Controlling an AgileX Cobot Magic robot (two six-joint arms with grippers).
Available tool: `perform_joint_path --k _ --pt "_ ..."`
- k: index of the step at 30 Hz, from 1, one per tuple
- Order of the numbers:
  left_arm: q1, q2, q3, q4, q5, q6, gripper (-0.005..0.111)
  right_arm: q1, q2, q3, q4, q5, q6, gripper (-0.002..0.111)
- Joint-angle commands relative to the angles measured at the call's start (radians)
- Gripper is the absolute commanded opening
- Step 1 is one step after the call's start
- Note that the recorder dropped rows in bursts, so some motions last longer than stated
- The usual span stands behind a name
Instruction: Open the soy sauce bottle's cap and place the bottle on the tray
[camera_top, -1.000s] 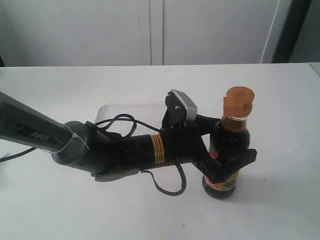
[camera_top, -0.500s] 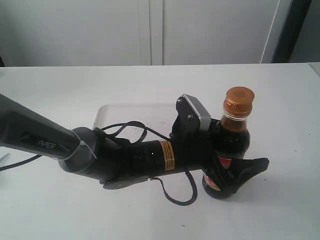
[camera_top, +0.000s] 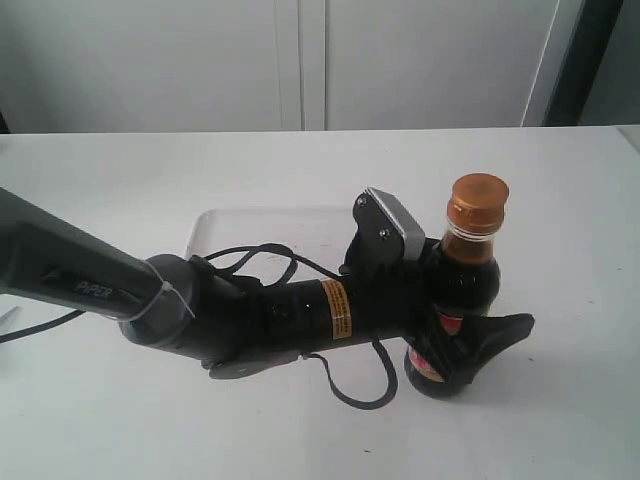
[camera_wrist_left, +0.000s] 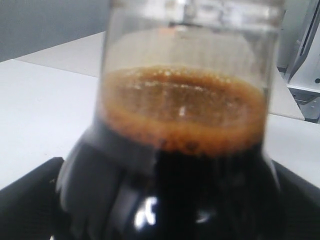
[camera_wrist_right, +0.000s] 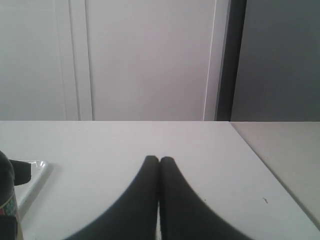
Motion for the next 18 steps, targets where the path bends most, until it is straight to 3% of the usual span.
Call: perform_joint_path --k 1,11,18 --pt "-0.006 0.009 -0.005 -0.02 0.004 0.017 0.105 -0.003 -0.006 0.005 0.0 0.005 -0.002 0.0" --pt "-0.006 0.054 -0.005 -0.044 -0.059 0.023 0.101 -0.003 -0.006 0.005 0.0 0.007 -0.002 0.0" --pt "-0.006 0.054 -0.005 -0.044 -0.057 0.039 0.073 -0.003 -0.006 0.005 0.0 0.007 -0.002 0.0"
